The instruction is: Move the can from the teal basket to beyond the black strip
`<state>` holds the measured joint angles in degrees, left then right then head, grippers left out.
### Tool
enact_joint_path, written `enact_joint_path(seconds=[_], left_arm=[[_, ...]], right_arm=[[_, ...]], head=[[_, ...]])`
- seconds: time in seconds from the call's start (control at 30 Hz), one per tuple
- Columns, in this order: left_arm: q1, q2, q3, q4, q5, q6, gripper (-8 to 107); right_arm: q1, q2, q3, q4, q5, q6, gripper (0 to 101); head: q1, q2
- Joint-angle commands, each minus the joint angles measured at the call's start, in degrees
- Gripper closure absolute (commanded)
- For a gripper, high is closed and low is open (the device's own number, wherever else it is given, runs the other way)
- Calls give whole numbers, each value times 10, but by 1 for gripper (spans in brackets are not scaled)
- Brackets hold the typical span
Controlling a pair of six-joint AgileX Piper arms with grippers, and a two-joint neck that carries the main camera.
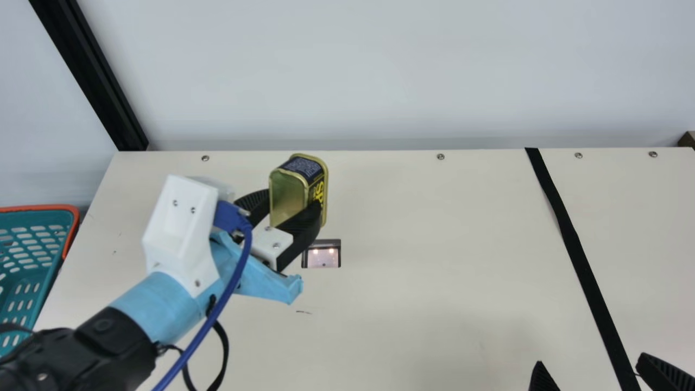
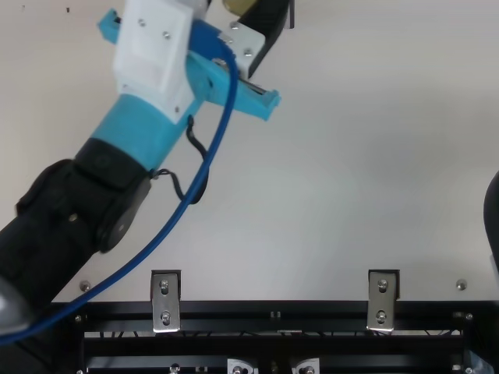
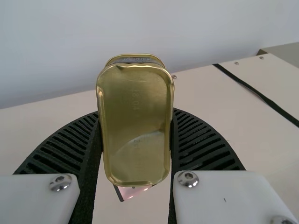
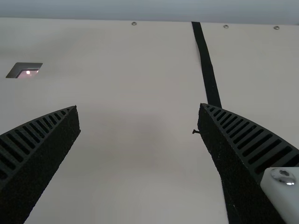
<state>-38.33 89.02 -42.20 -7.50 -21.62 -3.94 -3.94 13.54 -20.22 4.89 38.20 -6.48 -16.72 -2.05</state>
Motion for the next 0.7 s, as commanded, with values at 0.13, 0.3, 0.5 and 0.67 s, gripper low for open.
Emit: enact_joint_path(seconds=[0.13,0.3,0.5,0.67], left_arm=[[2,42,-16,36,-21,-32,89],[6,62,-22,56,-38,-45,89],[13,75,-22,68,-59,-45,89],[14,77,-20,80,-65,-54,89]], right_arm=[[0,0,0,0,0,0,0],[0,0,0,0,0,0,0],[0,0,0,0,0,0,0],[0,0,0,0,0,0,0]], head=[[-1,-4],[-1,-4],[-1,-4],[-1,-4]])
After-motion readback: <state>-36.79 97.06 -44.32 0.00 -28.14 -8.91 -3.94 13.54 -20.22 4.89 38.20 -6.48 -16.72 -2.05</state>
